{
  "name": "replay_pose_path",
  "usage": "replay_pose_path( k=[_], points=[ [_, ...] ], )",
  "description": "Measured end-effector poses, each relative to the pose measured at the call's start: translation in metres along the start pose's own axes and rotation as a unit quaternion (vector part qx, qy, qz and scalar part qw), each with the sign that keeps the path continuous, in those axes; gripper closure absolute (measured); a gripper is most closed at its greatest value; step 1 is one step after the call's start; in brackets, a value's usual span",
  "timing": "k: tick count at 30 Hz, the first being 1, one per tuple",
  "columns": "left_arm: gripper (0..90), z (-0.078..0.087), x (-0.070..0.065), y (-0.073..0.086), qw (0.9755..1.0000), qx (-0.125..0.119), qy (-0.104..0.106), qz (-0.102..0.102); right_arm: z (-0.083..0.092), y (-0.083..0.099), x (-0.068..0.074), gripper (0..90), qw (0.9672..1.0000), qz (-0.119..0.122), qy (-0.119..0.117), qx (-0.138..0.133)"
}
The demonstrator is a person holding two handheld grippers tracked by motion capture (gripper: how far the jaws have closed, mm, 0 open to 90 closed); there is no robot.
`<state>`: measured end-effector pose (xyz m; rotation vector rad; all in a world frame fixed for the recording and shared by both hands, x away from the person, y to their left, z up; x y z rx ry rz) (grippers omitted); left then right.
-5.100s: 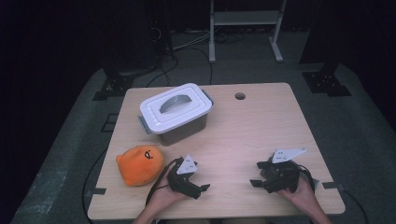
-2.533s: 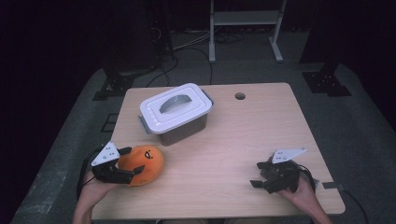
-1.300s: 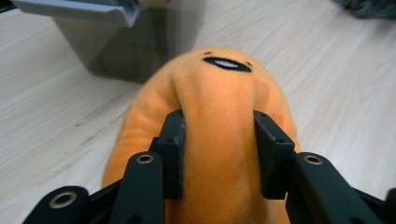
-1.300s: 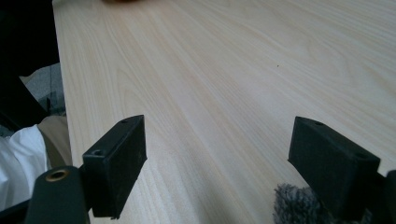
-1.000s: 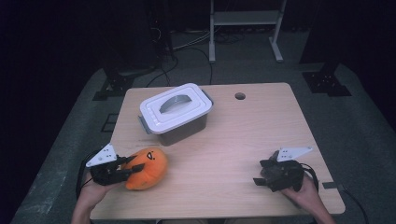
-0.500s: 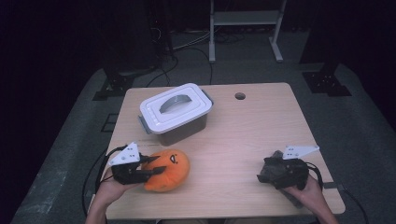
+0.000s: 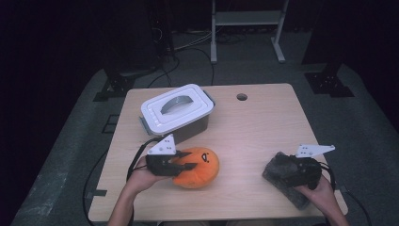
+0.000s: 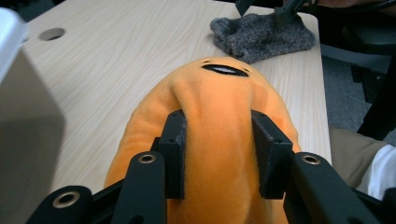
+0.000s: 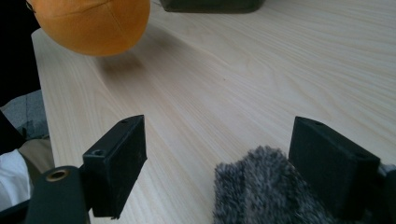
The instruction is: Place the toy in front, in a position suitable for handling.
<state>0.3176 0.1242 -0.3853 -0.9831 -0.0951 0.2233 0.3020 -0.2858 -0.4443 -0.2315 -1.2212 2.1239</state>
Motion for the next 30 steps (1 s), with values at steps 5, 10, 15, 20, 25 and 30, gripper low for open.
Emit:
replay_pose_path(
  k=[5, 10, 15, 20, 25, 30],
  points=[
    [61.8, -0.022, 0.002, -0.011, 0.9999, 0.011, 0.009, -0.008, 0.005, 0.004, -0.009, 18.3, 0.9999, -0.007, 0.014, 0.004],
    [61.7, -0.043, 0.003, -0.018, 0.9997, 0.016, 0.014, -0.012, 0.005, 0.008, -0.016, 21.0, 0.9995, -0.012, 0.025, 0.017],
    [61.7, -0.059, 0.004, -0.023, 0.9996, 0.021, 0.01, -0.016, 0.002, 0.014, -0.024, 27.1, 0.9988, -0.025, 0.028, 0.031],
    [61.4, -0.074, 0.003, -0.023, 0.9993, 0.03, 0.012, -0.02, -0.001, 0.014, -0.029, 38.0, 0.9983, -0.031, 0.021, 0.045],
    [59.8, -0.084, -0.001, -0.021, 0.9982, 0.045, 0.018, -0.035, -0.013, 0.013, -0.029, 48.5, 0.9963, -0.024, 0.017, 0.081],
    [55.9, -0.085, -0.002, -0.021, 0.998, 0.045, 0.02, -0.038, -0.023, 0.022, -0.029, 57.2, 0.9923, -0.011, 0.032, 0.119]
  ],
)
Point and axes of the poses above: each handheld gripper's, and its own axes: z roughly backward along the jaws, y roughly out of its underside, x roughly to its left, the point moved 2 cm from there along -z, roughly forward along the jaws, and after that the axes turned 4 degrees about y, right-handed, at the moved point
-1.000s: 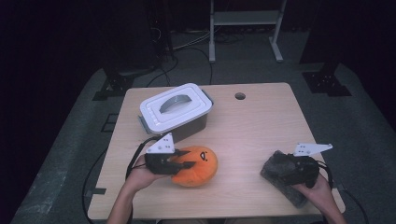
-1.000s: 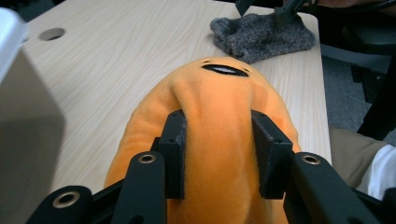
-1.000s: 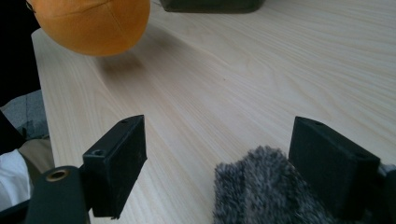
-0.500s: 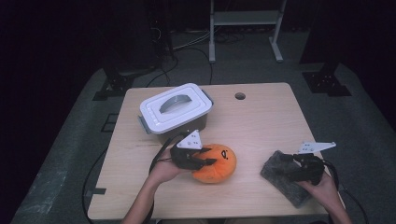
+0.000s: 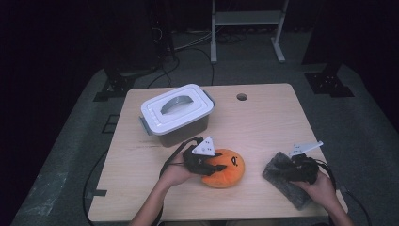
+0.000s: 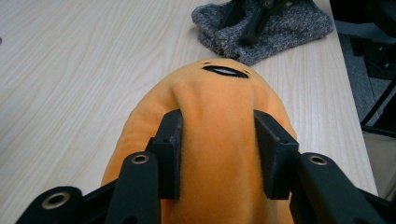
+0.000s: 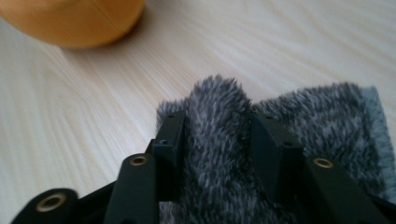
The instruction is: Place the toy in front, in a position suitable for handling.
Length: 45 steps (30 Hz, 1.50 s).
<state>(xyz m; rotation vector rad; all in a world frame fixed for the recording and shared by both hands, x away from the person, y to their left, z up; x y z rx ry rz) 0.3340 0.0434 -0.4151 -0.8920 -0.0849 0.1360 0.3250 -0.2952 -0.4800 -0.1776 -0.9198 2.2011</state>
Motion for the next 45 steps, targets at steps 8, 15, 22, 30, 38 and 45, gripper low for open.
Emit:
replay_pose_path(
  k=[8, 15, 22, 30, 38, 45],
  points=[
    [40.7, 0.007, -0.003, -0.001, 1.0, 0.002, -0.002, -0.007, -0.003, 0.005, 0.003, 54.0, 0.9999, 0.009, 0.01, -0.004],
    [27.1, 0.028, -0.006, 0.007, 1.0, -0.006, -0.004, -0.004, -0.004, 0.005, 0.006, 44.3, 0.9999, 0.012, 0.004, -0.001],
    [14.4, 0.04, -0.007, 0.027, 0.9996, -0.011, -0.015, 0.021, -0.007, 0.001, 0.014, 29.9, 0.9991, 0.032, 0.019, 0.021],
    [10.2, 0.037, -0.001, 0.046, 0.9987, -0.016, -0.017, 0.045, 0.0, -0.002, 0.013, 34.9, 0.9989, 0.021, 0.034, 0.024],
    [28.5, 0.028, -0.003, 0.053, 0.9987, -0.015, -0.01, 0.047, -0.001, 0.003, 0.011, 59.5, 0.9973, 0.045, 0.052, 0.027],
    [40.9, 0.024, -0.006, 0.057, 0.9985, -0.014, -0.002, 0.053, 0.0, 0.003, 0.013, 74.4, 0.997, 0.044, 0.057, 0.029]
  ],
)
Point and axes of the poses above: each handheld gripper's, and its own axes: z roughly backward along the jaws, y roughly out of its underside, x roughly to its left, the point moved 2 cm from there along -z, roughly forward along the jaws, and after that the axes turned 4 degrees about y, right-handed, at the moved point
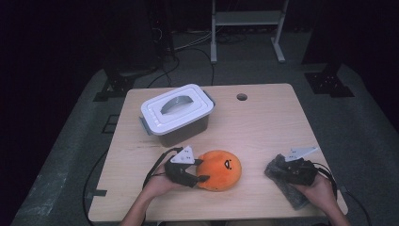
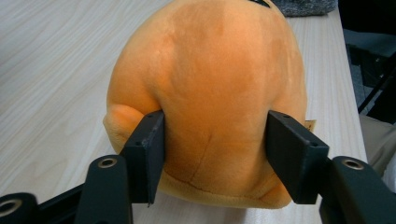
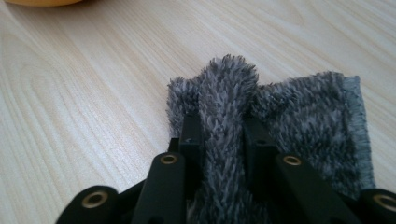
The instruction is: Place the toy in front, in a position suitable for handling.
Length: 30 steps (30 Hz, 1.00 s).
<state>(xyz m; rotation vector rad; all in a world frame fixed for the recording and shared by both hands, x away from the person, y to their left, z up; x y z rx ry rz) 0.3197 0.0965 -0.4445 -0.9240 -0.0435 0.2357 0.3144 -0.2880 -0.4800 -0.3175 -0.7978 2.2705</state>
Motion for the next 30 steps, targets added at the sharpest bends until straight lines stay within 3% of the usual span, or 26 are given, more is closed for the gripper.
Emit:
replay_pose_path(
  k=[2, 5, 6, 7, 8, 9, 10, 11, 13, 14, 15, 16, 17, 18, 19, 21, 22, 27, 30],
  points=[
    [41.0, -0.003, -0.001, 0.0, 0.9999, -0.004, 0.015, 0.0, 0.003, -0.002, 0.002, 75.9, 1.0, 0.001, -0.004, -0.009],
    [40.9, -0.003, 0.0, 0.0, 0.9999, -0.004, 0.015, 0.002, 0.006, -0.007, 0.004, 75.9, 0.9996, 0.003, -0.014, -0.025],
    [40.8, -0.004, 0.0, -0.001, 0.9999, -0.005, 0.015, 0.003, 0.013, -0.015, 0.008, 76.0, 0.9984, 0.006, -0.025, -0.05],
    [40.7, -0.004, 0.0, -0.001, 0.9999, -0.005, 0.015, 0.003, 0.013, -0.015, 0.008, 76.0, 0.9984, 0.006, -0.025, -0.05],
    [40.6, -0.005, 0.0, -0.001, 0.9999, -0.007, 0.016, 0.003, 0.021, -0.026, 0.014, 76.0, 0.9954, 0.008, -0.048, -0.083],
    [40.6, -0.005, 0.0, -0.001, 0.9998, -0.007, 0.016, 0.002, 0.021, -0.026, 0.014, 76.0, 0.9954, 0.008, -0.048, -0.083],
    [40.3, -0.008, -0.001, -0.003, 0.9998, -0.009, 0.017, 0.002, 0.028, -0.038, 0.023, 75.9, 0.9911, 0.016, -0.066, -0.115],
    [40.2, -0.008, -0.001, -0.003, 0.9998, -0.009, 0.017, 0.002, 0.028, -0.038, 0.023, 75.9, 0.9911, 0.016, -0.066, -0.115],
    [39.8, -0.011, -0.002, -0.006, 0.9998, -0.008, 0.019, -0.002, 0.033, -0.051, 0.033, 75.9, 0.9857, 0.029, -0.087, -0.142],
    [39.2, -0.016, -0.004, -0.009, 0.9998, -0.009, 0.019, -0.007, 0.033, -0.063, 0.045, 75.9, 0.98, 0.041, -0.109, -0.161],
    [38.8, -0.016, -0.004, -0.009, 0.9998, -0.009, 0.019, -0.007, 0.033, -0.063, 0.045, 75.9, 0.98, 0.041, -0.109, -0.161],
    [38.5, -0.02, -0.007, -0.013, 0.9997, -0.005, 0.018, -0.016, 0.031, -0.074, 0.059, 75.8, 0.9743, 0.057, -0.13, -0.175],
    [38.0, -0.021, -0.009, -0.014, 0.9997, -0.003, 0.016, -0.019, 0.029, -0.078, 0.066, 75.7, 0.9718, 0.066, -0.138, -0.18],
    [37.5, -0.021, -0.009, -0.014, 0.9997, -0.003, 0.016, -0.019, 0.029, -0.078, 0.066, 75.7, 0.9718, 0.066, -0.138, -0.18],
    [36.8, -0.023, -0.01, -0.016, 0.9997, -0.003, 0.015, -0.02, 0.025, -0.085, 0.078, 75.7, 0.9687, 0.081, -0.148, -0.182],
    [36.5, -0.025, -0.012, -0.016, 0.9996, -0.003, 0.011, -0.024, 0.022, -0.088, 0.083, 75.6, 0.9687, 0.088, -0.148, -0.179],
    [36.5, -0.024, -0.011, -0.015, 0.9997, -0.002, 0.008, -0.023, 0.015, -0.088, 0.087, 75.6, 0.9705, 0.098, -0.144, -0.167],
    [36.8, -0.024, -0.009, -0.013, 0.9999, -0.005, 0.006, -0.014, 0.01, -0.082, 0.082, 75.7, 0.9699, 0.085, -0.151, -0.171],
    [36.8, -0.022, -0.006, -0.008, 0.9999, -0.009, 0.006, -0.005, 0.01, -0.073, 0.076, 75.7, 0.9715, 0.078, -0.147, -0.169]
  ],
)
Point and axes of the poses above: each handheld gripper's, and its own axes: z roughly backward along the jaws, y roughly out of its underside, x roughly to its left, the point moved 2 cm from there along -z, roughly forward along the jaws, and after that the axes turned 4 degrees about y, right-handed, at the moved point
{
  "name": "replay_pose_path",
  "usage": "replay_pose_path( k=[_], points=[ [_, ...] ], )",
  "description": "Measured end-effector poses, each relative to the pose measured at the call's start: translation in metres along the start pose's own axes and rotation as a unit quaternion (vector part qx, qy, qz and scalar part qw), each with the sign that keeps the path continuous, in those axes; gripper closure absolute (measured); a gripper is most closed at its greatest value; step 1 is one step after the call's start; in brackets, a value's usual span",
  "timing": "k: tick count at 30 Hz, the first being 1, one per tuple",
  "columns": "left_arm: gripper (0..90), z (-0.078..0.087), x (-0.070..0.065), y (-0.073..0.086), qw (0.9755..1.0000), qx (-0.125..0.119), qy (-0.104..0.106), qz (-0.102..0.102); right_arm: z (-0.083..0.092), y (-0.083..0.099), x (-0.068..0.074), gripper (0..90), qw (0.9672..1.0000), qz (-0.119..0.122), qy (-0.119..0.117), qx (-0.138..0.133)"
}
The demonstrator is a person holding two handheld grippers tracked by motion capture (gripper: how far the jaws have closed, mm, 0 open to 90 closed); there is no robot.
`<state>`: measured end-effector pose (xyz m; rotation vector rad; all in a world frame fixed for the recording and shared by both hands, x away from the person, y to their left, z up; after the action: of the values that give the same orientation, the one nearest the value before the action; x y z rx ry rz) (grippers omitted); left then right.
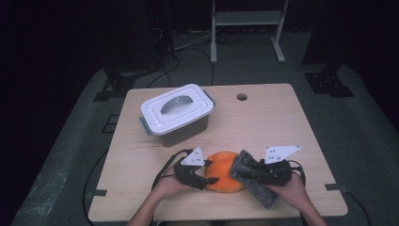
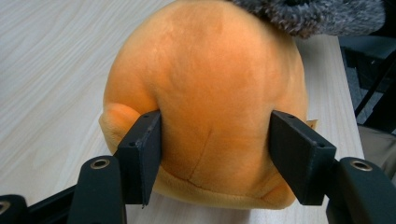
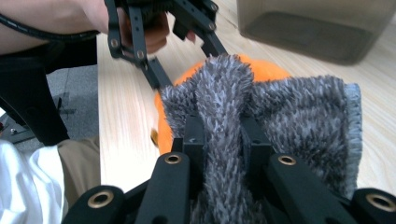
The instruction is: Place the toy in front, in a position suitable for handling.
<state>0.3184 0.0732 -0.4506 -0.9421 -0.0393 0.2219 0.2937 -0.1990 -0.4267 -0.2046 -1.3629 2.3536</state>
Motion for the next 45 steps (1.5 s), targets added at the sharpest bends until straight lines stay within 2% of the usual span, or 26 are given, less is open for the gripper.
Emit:
replay_pose_path(
  k=[5, 8, 11, 13, 14, 15, 17, 19, 21, 22, 23, 24, 26, 27, 28, 30, 32, 34, 36, 39, 41, 42, 43, 45],
  points=[
    [36.5, 0.002, 0.004, 0.004, 0.9999, -0.004, 0.001, 0.015, 0.006, 0.012, -0.005, 75.6, 0.9999, -0.012, 0.005, 0.006],
    [36.2, 0.003, 0.007, 0.006, 0.9996, -0.007, 0.001, 0.028, 0.01, 0.02, -0.012, 75.6, 0.9994, -0.021, 0.018, 0.022],
    [36.1, 0.004, 0.007, 0.006, 0.9995, -0.004, -0.001, 0.03, 0.012, 0.022, -0.014, 75.6, 0.999, -0.021, 0.025, 0.029],
    [36.1, 0.004, 0.006, 0.006, 0.9996, 0.002, -0.004, 0.026, 0.016, 0.02, -0.014, 75.6, 0.9992, -0.023, 0.027, 0.021],
    [36.1, 0.003, 0.004, 0.005, 0.9998, 0.005, -0.005, 0.018, 0.019, 0.013, -0.012, 75.6, 0.9995, -0.02, 0.025, -0.002],
    [36.1, 0.003, 0.004, 0.005, 0.9998, 0.005, -0.005, 0.018, 0.019, 0.013, -0.012, 75.6, 0.9995, -0.02, 0.025, -0.002],
    [36.1, 0.003, 0.003, 0.005, 0.9999, 0.007, -0.004, 0.012, 0.015, 0.0, -0.01, 75.6, 0.9993, -0.015, 0.029, -0.02],
    [36.1, 0.004, 0.003, 0.006, 0.9999, 0.008, -0.002, 0.01, 0.012, -0.003, -0.01, 75.6, 0.9993, -0.015, 0.029, -0.02],
    [33.9, 0.005, 0.002, 0.006, 0.9999, 0.01, 0.001, 0.011, 0.001, -0.002, -0.011, 75.6, 0.9996, -0.015, 0.023, -0.01],
    [31.3, 0.008, 0.002, 0.003, 0.9999, 0.01, -0.005, -0.005, -0.001, -0.001, -0.011, 75.6, 0.9996, -0.016, 0.021, -0.007],
    [27.9, 0.008, 0.002, 0.003, 0.9999, 0.01, -0.005, -0.005, -0.001, -0.001, -0.011, 75.6, 0.9996, -0.016, 0.021, -0.007],
    [27.9, 0.01, 0.001, 0.0, 0.9997, 0.004, -0.016, -0.016, -0.001, 0.001, -0.01, 75.5, 0.9997, -0.015, 0.019, -0.005],
    [26.4, 0.011, -0.001, -0.007, 0.9987, -0.033, -0.03, -0.027, -0.001, 0.005, -0.009, 75.6, 0.9998, -0.015, 0.012, -0.001],
    [26.8, 0.011, -0.001, -0.007, 0.9987, -0.033, -0.03, -0.027, -0.001, 0.005, -0.009, 75.6, 0.9998, -0.015, 0.012, -0.001],
    [27.7, 0.006, -0.002, -0.009, 0.9989, -0.024, -0.024, -0.031, 0.0, 0.007, -0.009, 75.5, 0.9999, -0.013, 0.011, -0.001],
    [30.2, 0.003, -0.003, -0.009, 0.9989, -0.022, -0.024, -0.033, 0.0, 0.007, -0.009, 75.5, 0.9999, -0.013, 0.011, 0.001],
    [35.3, 0.003, -0.004, -0.008, 0.9994, -0.021, -0.012, -0.026, 0.003, 0.01, -0.01, 75.5, 0.9998, -0.017, 0.01, 0.006],
    [35.7, 0.004, -0.005, -0.008, 0.9994, -0.018, -0.012, -0.028, 0.004, 0.012, -0.012, 75.6, 0.9997, -0.02, 0.01, 0.006],
    [35.7, 0.003, -0.008, -0.008, 0.9993, -0.015, -0.015, -0.031, 0.008, 0.018, -0.018, 75.6, 0.9992, -0.034, 0.015, 0.015],
    [35.6, 0.003, -0.013, -0.009, 0.9988, -0.007, -0.018, -0.045, 0.012, 0.02, -0.021, 75.5, 0.9989, -0.043, 0.013, 0.015],
    [35.7, 0.002, -0.017, -0.01, 0.9983, -0.001, -0.017, -0.055, 0.016, 0.016, -0.021, 75.5, 0.999, -0.044, 0.01, 0.001],
    [35.9, 0.001, -0.019, -0.011, 0.9978, 0.002, -0.009, -0.065, 0.018, 0.009, -0.02, 75.5, 0.9988, -0.044, 0.007, -0.02],
    [36.2, 0.001, -0.019, -0.011, 0.9978, 0.002, -0.009, -0.065, 0.018, 0.009, -0.02, 75.5, 0.9988, -0.044, 0.007, -0.02],
    [36.2, -0.001, -0.021, -0.011, 0.9976, 0.011, -0.004, -0.068, 0.014, -0.001, -0.02, 75.5, 0.9982, -0.048, 0.001, -0.036]
  ],
)
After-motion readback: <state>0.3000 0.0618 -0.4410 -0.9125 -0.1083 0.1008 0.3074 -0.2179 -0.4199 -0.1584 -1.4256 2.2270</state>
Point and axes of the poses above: each handheld gripper's, and its own axes: z roughly backward along the jaws, y roughly out of its underside, x roughly to its left, the point moved 2 cm from there along -z, roughly forward along the jaws, and after that the axes turned 4 degrees about y, right-handed, at the moved point
